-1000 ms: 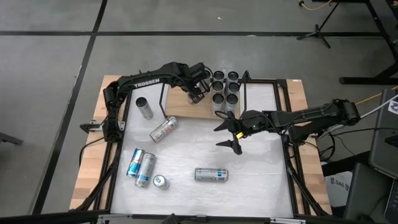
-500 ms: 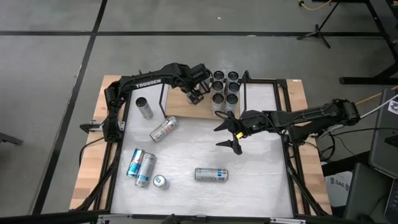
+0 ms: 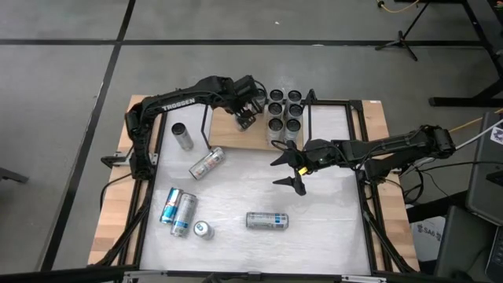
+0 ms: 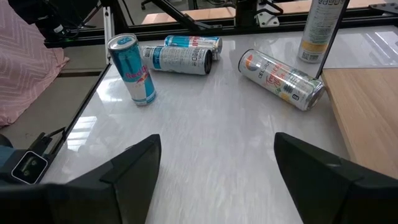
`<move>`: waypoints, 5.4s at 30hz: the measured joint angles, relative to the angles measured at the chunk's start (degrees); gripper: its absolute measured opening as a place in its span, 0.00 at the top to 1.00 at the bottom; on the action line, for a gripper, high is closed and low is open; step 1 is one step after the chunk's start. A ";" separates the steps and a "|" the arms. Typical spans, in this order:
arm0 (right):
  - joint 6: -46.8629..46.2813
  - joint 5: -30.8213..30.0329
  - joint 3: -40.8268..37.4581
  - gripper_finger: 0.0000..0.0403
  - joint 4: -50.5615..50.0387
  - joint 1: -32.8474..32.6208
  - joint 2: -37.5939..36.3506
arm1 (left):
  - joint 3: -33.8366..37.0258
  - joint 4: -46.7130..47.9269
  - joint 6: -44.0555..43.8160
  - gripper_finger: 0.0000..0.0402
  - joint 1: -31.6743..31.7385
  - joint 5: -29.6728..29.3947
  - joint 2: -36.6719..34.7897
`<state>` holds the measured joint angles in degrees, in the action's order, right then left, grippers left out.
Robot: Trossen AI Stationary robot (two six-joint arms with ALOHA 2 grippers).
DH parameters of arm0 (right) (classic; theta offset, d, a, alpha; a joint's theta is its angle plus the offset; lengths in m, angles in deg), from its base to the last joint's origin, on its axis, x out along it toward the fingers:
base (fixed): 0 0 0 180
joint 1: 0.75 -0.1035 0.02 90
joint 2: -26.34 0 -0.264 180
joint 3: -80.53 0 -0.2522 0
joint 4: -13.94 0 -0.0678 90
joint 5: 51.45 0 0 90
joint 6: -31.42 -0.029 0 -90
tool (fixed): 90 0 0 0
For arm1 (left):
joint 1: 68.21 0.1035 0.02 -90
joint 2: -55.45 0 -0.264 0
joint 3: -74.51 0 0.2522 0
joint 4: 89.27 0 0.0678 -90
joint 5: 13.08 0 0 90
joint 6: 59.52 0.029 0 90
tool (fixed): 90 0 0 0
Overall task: Place canned beverage on shelf
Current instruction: Put the blue soda can aligned with the other blue soda can on the shelf, then put the white soda can aligned with the other white soda can on the shelf
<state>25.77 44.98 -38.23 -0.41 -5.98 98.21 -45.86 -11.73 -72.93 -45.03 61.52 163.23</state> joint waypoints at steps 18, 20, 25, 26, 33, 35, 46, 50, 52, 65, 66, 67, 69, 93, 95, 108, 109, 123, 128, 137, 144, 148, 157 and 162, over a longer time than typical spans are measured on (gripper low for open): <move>-0.02 0.00 0.00 0.25 -0.51 0.00 0.01 | -0.07 10.24 -0.19 0.26 -5.86 -0.12 -13.16; -0.02 0.00 0.00 0.25 -0.58 -0.01 0.02 | -0.07 12.77 -1.37 0.26 -6.93 -0.43 -14.25; -0.02 0.00 0.00 0.25 -0.58 0.00 0.02 | 1.95 16.18 -4.70 0.26 -8.70 -4.68 -17.81; -0.02 0.00 0.00 0.25 -0.54 -0.02 0.02 | 3.30 16.89 -5.57 0.26 -8.70 -5.00 -18.80; -0.02 0.00 0.00 0.25 -0.54 -0.02 0.02 | 15.71 17.84 -10.82 0.26 -5.42 -6.15 -28.71; -0.02 0.00 0.00 0.25 -0.56 0.00 0.02 | 19.53 18.11 -12.18 0.26 -3.80 -6.34 -31.42; -0.02 0.00 0.00 0.25 -0.45 -0.02 0.02 | 36.69 17.69 -20.27 0.26 2.63 -6.47 -41.78; -0.02 0.00 0.00 0.25 -0.42 0.00 0.02 | 39.84 17.48 -21.46 0.26 3.37 -6.46 -41.98; -0.02 0.00 0.00 0.25 -0.42 -0.02 0.02 | 41.04 17.20 -22.51 0.26 3.56 -6.40 -41.92; -0.02 0.00 0.00 0.25 -0.42 -0.02 0.02 | 42.93 11.30 -22.54 0.26 4.14 -3.52 -41.79; -0.02 0.00 0.00 0.25 -0.42 -0.02 0.02 | 42.93 11.28 -22.55 0.26 4.32 -3.58 -41.79; -0.02 0.00 0.00 0.25 -0.44 -0.02 0.02 | 42.93 11.30 -22.56 0.26 4.45 -3.58 -41.79; -0.02 0.00 0.00 0.25 -0.43 -0.01 0.02 | 42.93 11.31 -22.57 0.26 4.61 -3.58 -41.79; -0.02 0.00 0.00 0.25 -0.47 -0.02 0.02 | 42.93 11.35 -25.49 0.26 4.61 -3.58 -41.79; -0.02 0.00 0.00 0.25 -0.47 -0.02 0.02 | 42.93 11.35 -25.49 0.26 4.61 -3.59 -41.79; -0.02 0.00 0.01 0.25 -0.47 0.00 0.02 | 42.93 11.37 -25.49 0.26 4.61 -6.69 -41.79; -0.02 0.00 0.00 0.25 -0.47 -0.01 0.02 | 42.93 11.37 -25.49 0.26 4.61 -6.69 -41.79; -0.02 0.00 0.00 0.25 -0.86 0.00 0.02 | 42.91 11.39 -23.98 0.26 4.61 -6.64 -41.79; -0.02 0.00 0.00 0.25 -0.87 -0.01 0.02 | 42.91 11.39 -23.98 0.19 4.61 -6.58 -41.79; -0.02 0.00 0.00 0.25 -0.88 -0.02 0.02 | 42.91 11.39 -25.46 0.06 4.61 -6.51 -41.79; -0.02 0.00 0.00 0.25 -0.86 -0.02 0.02 | 42.91 11.40 -26.86 0.05 4.61 -6.55 -41.79; -0.02 0.00 0.00 0.25 -0.86 0.00 0.02 | 44.38 11.00 -27.03 0.05 4.59 -6.62 -41.79; -0.02 0.00 0.00 0.25 -0.84 -0.01 0.02 | 53.36 5.53 -27.06 0.05 4.59 -3.08 -41.74; -0.02 0.00 0.02 0.25 -0.84 0.00 0.02 | 56.12 2.80 -26.56 0.05 4.59 -3.13 -41.74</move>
<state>25.75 44.98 -38.21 -1.25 -5.98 98.23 10.26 -8.92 -99.49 -40.44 58.40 121.49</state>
